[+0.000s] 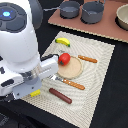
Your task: Interact with the objects in diverse but meaningful ways.
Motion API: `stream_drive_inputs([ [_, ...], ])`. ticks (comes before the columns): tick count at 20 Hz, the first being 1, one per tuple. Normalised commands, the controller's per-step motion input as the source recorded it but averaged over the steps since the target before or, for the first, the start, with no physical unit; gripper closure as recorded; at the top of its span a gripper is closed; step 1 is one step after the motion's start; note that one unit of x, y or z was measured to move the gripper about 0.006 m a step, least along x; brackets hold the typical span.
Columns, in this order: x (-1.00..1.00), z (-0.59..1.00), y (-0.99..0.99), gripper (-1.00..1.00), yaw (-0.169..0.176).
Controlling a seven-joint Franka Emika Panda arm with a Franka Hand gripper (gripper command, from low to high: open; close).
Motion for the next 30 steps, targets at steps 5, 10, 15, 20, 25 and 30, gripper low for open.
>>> stream_drive_inputs([
  [5, -0.01, -0.17, 0.0, 1.0, 0.0],
  [10, 0.0, -0.09, 0.0, -1.0, 0.0],
  [15, 0.05, 0.24, 0.05, -1.0, 0.0],
  [20, 0.01, 0.47, 0.05, -1.0, 0.0],
  [25, 0.33, 0.2, -0.03, -1.0, 0.0],
  [30, 0.63, 0.12, -0.18, -1.0, 0.034],
])
